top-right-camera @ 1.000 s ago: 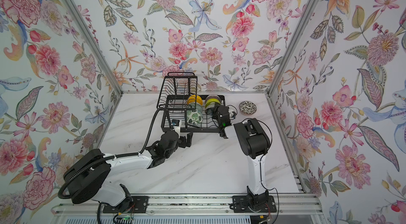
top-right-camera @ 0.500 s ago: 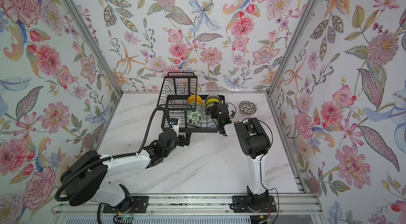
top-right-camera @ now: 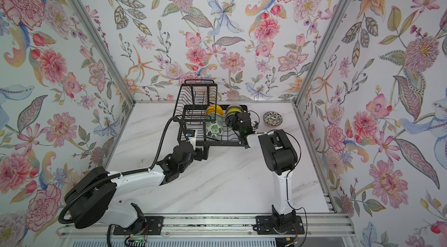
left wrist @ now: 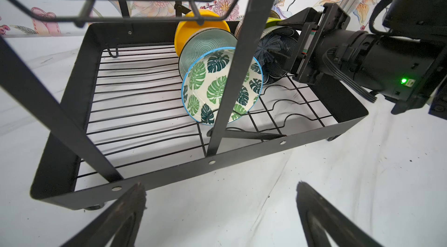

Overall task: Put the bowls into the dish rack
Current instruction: 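Open the right gripper and draw it back from the blue-grey bowl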

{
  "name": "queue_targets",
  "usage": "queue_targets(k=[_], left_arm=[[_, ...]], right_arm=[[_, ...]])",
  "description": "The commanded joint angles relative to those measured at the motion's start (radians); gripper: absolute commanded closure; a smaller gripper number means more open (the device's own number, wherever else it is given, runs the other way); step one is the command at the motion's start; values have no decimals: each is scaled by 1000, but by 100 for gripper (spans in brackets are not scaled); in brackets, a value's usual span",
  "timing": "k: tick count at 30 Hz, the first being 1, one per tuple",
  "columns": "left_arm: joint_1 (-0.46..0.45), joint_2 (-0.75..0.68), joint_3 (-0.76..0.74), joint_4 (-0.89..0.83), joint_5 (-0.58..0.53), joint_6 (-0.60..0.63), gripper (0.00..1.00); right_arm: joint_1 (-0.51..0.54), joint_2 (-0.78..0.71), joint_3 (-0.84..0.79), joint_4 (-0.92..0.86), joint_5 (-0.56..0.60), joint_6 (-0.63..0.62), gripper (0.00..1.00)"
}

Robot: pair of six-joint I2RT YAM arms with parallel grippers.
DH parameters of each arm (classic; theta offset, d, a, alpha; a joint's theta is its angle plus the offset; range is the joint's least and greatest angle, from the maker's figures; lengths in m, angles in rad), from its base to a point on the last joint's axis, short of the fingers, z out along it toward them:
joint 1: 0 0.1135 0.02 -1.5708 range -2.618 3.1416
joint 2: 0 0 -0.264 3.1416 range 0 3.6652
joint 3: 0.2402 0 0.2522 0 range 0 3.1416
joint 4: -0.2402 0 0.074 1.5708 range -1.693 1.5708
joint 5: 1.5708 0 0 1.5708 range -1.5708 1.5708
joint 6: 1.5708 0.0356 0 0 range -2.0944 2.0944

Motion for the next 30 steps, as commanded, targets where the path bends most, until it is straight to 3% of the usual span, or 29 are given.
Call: queue_targets(k=[1, 24, 30], left_arm=[[12, -29, 8, -19, -6, 19, 1], [-9, -75, -16, -62, -25, -119, 1], [-35, -90, -6, -71, -69, -120, 1]], right_arm=[[19, -32, 25, -43, -70, -1, 51], [36, -181, -61, -55, -93, -28, 32], [27, -257, -95, -93, -129, -110, 25]])
